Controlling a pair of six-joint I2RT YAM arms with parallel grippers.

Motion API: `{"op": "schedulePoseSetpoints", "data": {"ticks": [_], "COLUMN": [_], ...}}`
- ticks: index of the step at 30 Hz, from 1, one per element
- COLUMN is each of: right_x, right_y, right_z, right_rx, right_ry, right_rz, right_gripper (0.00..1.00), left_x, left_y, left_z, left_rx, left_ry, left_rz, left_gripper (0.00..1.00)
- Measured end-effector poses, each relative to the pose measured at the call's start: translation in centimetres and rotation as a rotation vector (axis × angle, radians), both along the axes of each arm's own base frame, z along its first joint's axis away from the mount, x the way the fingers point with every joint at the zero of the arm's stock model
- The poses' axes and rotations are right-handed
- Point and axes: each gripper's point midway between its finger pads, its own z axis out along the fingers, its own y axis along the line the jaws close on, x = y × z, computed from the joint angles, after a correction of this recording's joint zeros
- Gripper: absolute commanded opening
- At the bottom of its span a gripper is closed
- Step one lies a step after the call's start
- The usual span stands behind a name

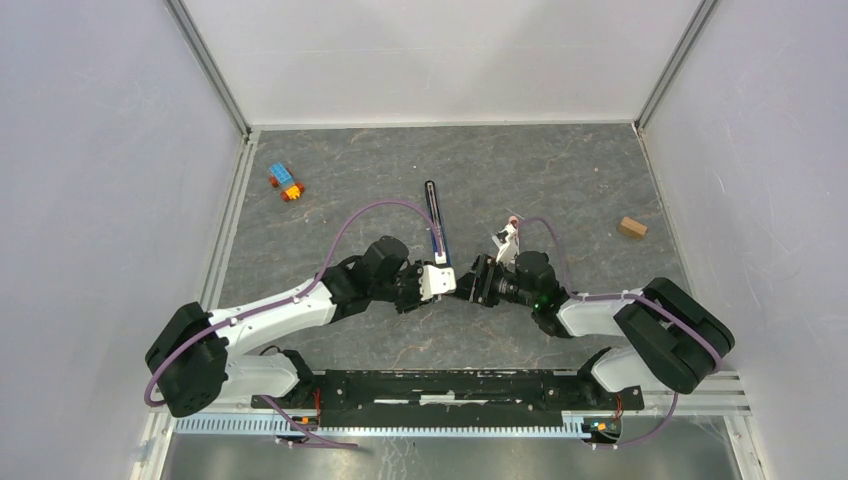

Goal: Load the staples into the stapler

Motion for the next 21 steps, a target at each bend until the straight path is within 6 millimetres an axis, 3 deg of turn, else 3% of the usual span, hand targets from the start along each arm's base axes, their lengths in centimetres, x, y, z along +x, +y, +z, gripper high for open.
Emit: {"op": "schedulePoseSetpoints", "data": {"ticks": [21], "right_x": [-0.1], "right_y": [1.0], "right_z": [-0.3], "right_rx": [0.01], "right_ry": [0.016], "right_rz": [0.018], "right_gripper": [0.66], "left_x": [-0.1], "left_y": [0.1], "left_z": [-0.1], "left_rx": [-0.001], "left_ry": [0.001], "left_rz": [-0.002], "left_gripper": [0.44]}}
